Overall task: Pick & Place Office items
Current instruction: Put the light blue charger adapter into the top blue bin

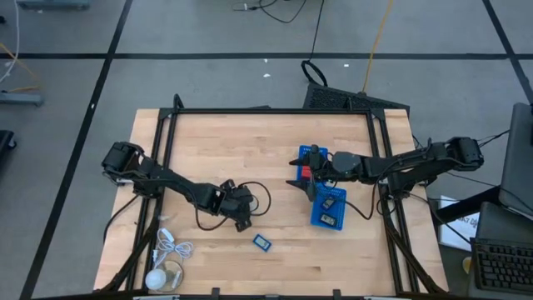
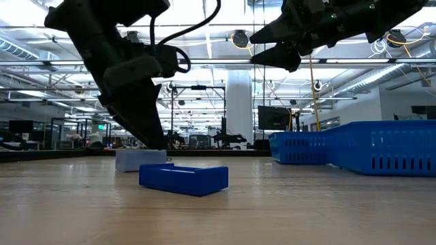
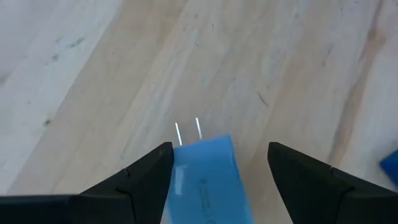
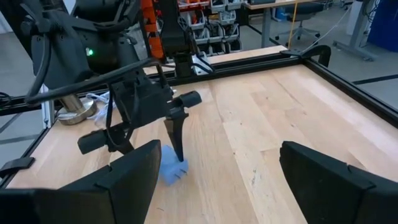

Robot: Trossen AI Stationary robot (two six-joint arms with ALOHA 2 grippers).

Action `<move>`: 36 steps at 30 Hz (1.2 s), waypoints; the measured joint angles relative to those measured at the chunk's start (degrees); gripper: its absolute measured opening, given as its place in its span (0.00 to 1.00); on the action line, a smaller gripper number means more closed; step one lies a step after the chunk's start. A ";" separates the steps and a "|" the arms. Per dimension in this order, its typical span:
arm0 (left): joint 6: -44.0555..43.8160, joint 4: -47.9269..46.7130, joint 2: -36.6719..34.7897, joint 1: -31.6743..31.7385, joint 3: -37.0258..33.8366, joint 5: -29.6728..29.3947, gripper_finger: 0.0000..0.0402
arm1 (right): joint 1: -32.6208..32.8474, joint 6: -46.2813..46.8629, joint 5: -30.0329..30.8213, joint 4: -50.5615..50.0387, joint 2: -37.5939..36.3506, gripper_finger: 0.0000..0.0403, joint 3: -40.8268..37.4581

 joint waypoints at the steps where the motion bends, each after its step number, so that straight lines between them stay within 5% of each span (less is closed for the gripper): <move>1: 0.68 -0.20 -0.26 -0.03 -0.07 -0.68 0.67 | 0.00 0.00 0.00 0.00 0.00 0.78 0.00; 25: -13.32 -8.08 -3.38 0.17 -0.21 1.25 0.67 | 0.00 0.00 0.02 0.00 0.00 0.78 0.00; 36: -10.68 -6.21 3.00 0.26 0.22 0.89 0.67 | 0.00 -0.02 0.02 0.02 0.00 0.78 0.00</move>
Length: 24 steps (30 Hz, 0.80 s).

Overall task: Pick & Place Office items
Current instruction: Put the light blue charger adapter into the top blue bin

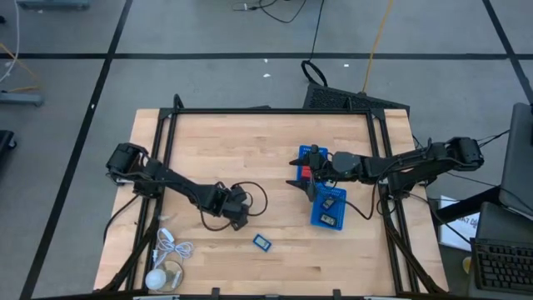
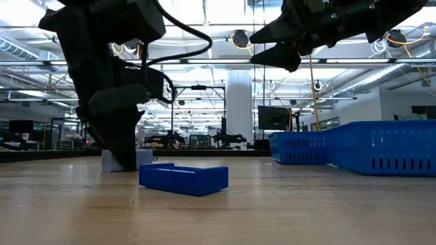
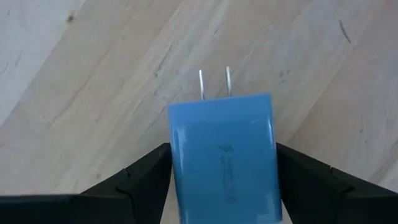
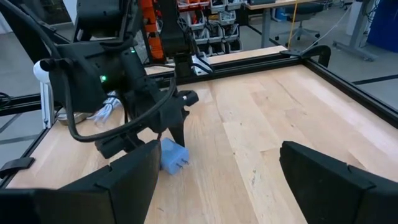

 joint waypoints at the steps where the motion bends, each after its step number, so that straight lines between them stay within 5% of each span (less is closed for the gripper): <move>1: 0.67 0.11 0.54 0.15 -0.05 0.11 0.67 | 0.00 0.00 0.00 0.00 0.00 0.78 0.00; 8: 7.38 0.85 0.19 0.35 -0.21 0.26 0.52 | 0.00 1.42 -0.02 0.00 0.00 0.78 0.00; 12: 13.71 0.75 -1.66 0.32 -0.44 -2.05 0.52 | 0.00 2.70 0.03 0.04 0.04 0.78 0.00; 24: 38.46 5.58 -6.07 0.67 4.04 -25.80 0.52 | -1.72 18.69 -0.26 15.56 17.92 0.78 0.11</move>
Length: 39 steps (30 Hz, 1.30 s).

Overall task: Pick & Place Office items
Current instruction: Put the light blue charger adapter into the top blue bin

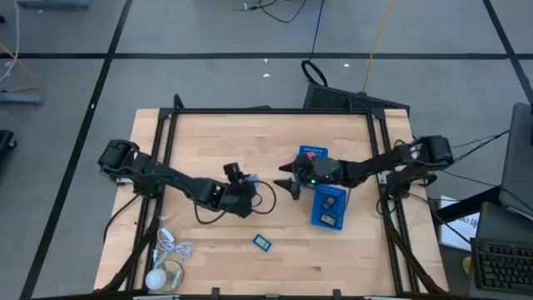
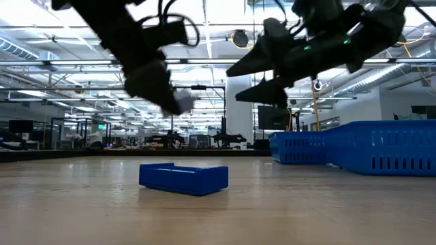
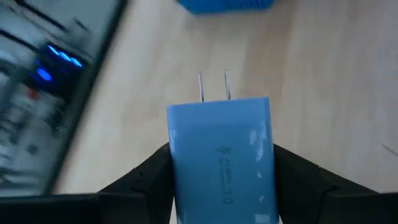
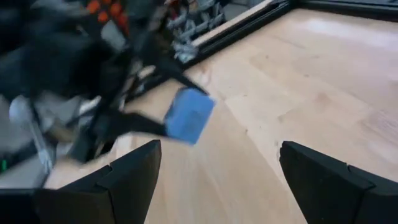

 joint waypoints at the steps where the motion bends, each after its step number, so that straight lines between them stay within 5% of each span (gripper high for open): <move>1: 2.19 0.96 -0.03 0.01 0.58 -1.18 0.52 | -0.61 1.27 -0.24 1.75 1.48 0.78 0.37; 7: 12.03 9.45 -0.07 0.72 2.12 -1.12 0.52 | -2.58 5.30 -7.60 7.13 7.34 0.78 3.93; 13: 12.72 10.89 -0.07 1.51 2.15 0.25 0.52 | -1.21 -0.65 -8.90 7.79 8.14 0.78 5.97; 18: 7.65 11.76 -0.07 2.94 2.15 11.25 0.52 | 0.79 -12.62 -8.87 7.75 7.98 0.78 5.99; 27: 4.25 13.79 -0.07 3.82 2.15 20.67 0.52 | 4.20 -30.30 -8.74 6.20 7.96 0.78 5.99; 32: -5.65 14.10 -0.07 6.79 2.17 31.09 0.52 | 6.41 -43.35 -8.39 2.44 7.96 0.78 5.99; 39: -12.82 14.47 -0.09 10.57 2.17 42.94 0.52 | 9.70 -54.65 1.33 2.00 7.94 0.78 5.99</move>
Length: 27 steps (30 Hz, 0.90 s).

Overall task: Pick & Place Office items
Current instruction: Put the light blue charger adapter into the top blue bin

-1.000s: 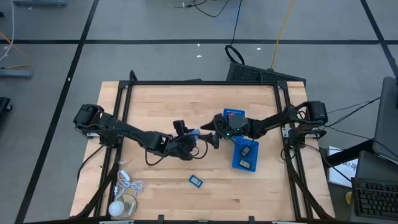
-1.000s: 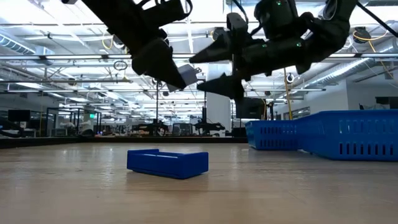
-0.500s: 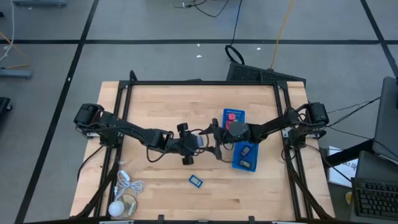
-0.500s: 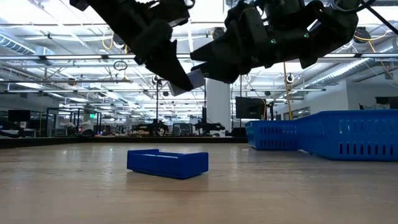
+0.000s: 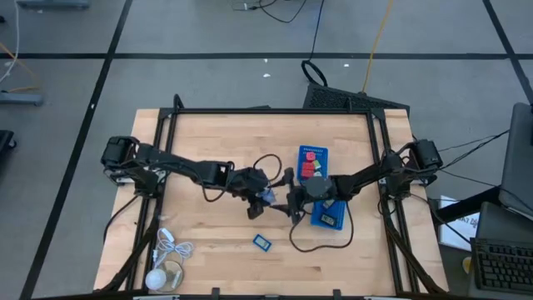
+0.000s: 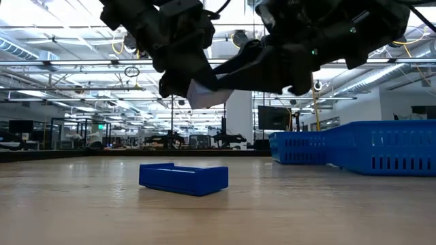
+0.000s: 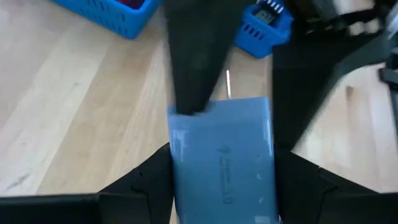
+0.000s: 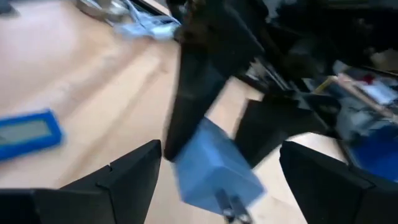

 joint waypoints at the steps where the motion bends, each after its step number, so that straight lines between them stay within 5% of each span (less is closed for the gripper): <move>1: -0.07 0.38 0.00 0.20 0.00 0.83 0.52 | 0.25 -1.11 1.04 0.07 0.00 0.78 0.00; 7: 0.17 6.34 -0.09 0.25 0.01 7.98 0.52 | 0.85 -3.09 1.18 0.82 0.00 0.70 0.00; 19: -0.45 6.87 -0.09 0.20 0.00 10.98 0.52 | 0.84 -6.32 -1.30 0.07 0.02 0.38 -0.07; 27: -0.05 6.94 -0.09 0.15 0.00 10.45 0.52 | 1.51 -7.99 -3.20 0.76 0.02 0.37 -0.11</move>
